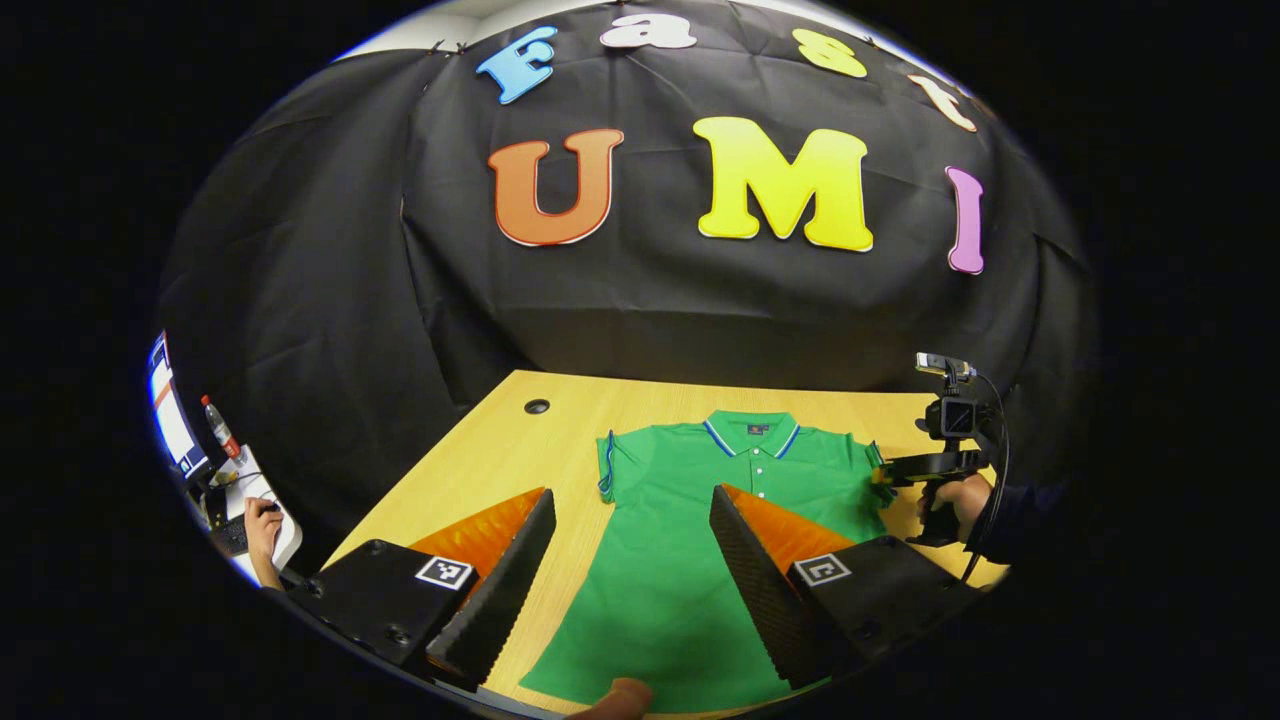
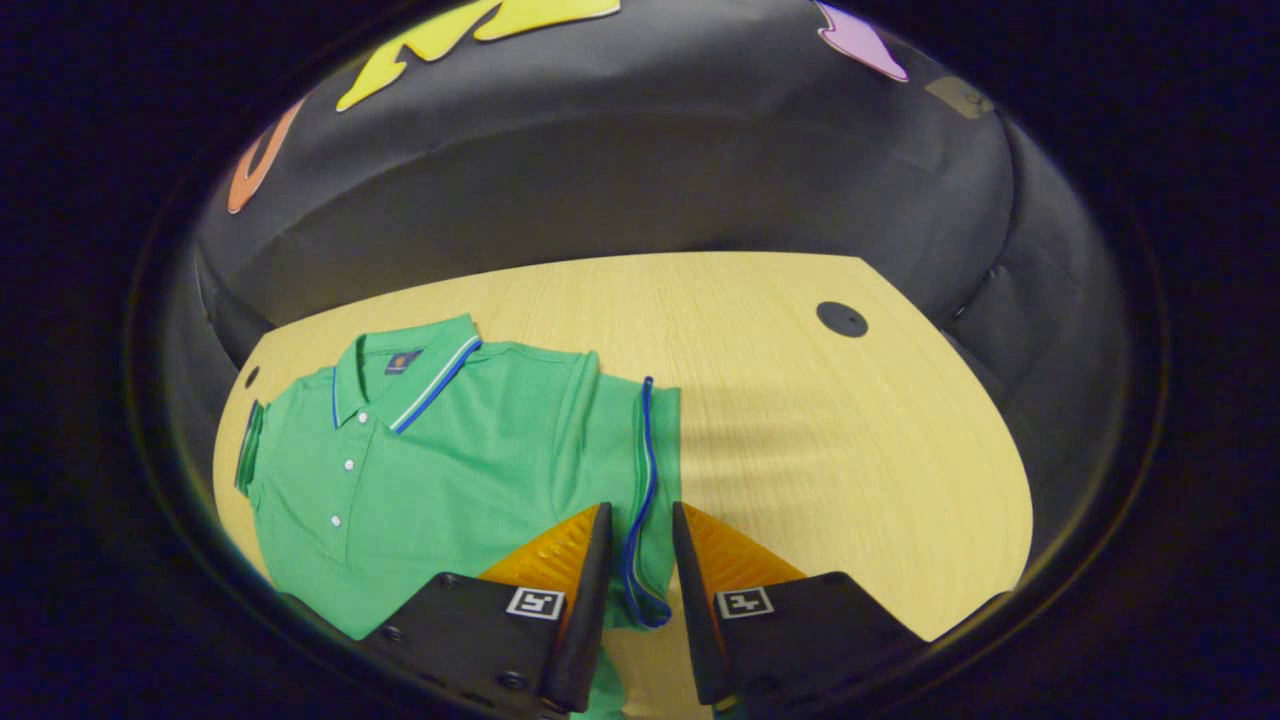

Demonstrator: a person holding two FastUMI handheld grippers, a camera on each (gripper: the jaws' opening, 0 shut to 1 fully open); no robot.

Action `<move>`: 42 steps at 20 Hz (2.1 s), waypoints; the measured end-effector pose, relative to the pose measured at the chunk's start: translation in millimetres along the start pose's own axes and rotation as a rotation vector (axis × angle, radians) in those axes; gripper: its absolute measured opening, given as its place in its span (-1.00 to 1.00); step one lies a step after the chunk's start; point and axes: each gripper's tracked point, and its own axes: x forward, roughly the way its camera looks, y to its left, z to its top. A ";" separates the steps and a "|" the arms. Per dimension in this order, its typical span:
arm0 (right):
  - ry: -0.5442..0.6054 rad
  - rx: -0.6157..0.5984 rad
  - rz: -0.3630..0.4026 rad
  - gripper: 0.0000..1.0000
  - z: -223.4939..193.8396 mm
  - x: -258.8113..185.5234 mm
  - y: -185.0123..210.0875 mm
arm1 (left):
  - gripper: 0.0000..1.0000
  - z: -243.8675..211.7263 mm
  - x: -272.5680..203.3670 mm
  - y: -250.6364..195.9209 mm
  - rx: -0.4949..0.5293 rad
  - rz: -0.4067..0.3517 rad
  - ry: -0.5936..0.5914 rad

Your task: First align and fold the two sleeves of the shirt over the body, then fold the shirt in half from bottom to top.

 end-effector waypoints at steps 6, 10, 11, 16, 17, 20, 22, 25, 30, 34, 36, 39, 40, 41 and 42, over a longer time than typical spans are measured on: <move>0.012 0.055 0.036 -0.90 -3.6 5.9 2.9 | 1.00 -7.5 -7.8 1.5 0.001 0.006 0.013; -0.003 0.066 0.016 -0.90 0.9 0.5 -3.2 | 1.00 -5.2 -8.2 4.5 0.012 0.015 0.002; -0.017 0.064 0.015 -0.90 4.4 -3.3 -1.9 | 1.00 -4.2 -9.0 5.3 0.014 0.019 -0.002; -0.080 0.010 0.048 -0.90 26.3 -30.4 16.7 | 1.00 4.0 -14.0 16.7 0.006 0.038 -0.021; -0.091 0.001 0.062 -0.90 29.9 -36.3 24.7 | 1.00 5.7 -14.7 18.0 0.001 0.040 -0.026; -0.123 -0.049 0.099 -0.90 36.9 -50.3 52.4 | 1.00 7.5 -16.8 25.5 -0.008 0.054 -0.039; -0.142 -0.082 0.116 -0.90 38.0 -55.3 72.4 | 1.00 6.5 -17.9 33.4 -0.019 0.067 -0.040; -0.150 -0.142 0.153 -0.95 31.2 -57.9 107.7 | 1.00 -0.5 -20.5 47.1 -0.036 0.092 -0.028; -0.112 -0.205 0.197 -0.95 4.0 -47.2 157.6 | 1.00 -16.3 -25.0 72.6 -0.070 0.143 0.006; -0.081 -0.233 0.203 -0.90 -14.5 -38.5 177.2 | 1.00 -20.3 -27.6 84.1 -0.078 0.167 0.011; -0.074 -0.236 0.194 -0.91 -17.0 -39.4 180.1 | 1.00 -25.8 -33.4 94.4 -0.080 0.173 0.016; -0.101 -0.241 0.211 -0.84 -11.9 -52.0 183.6 | 1.00 -31.9 -25.3 99.9 -0.083 0.159 0.029; -0.111 -0.242 0.209 -0.59 -9.3 -58.1 182.1 | 1.00 -32.2 -20.2 102.0 -0.077 0.152 0.026; -0.120 -0.237 0.212 -0.49 -5.9 -67.5 181.2 | 1.00 -32.9 -10.7 104.2 -0.070 0.144 0.030; -0.128 -0.222 0.233 -0.50 -5.6 -80.1 182.7 | 1.00 -32.9 0.0 105.2 -0.063 0.132 0.036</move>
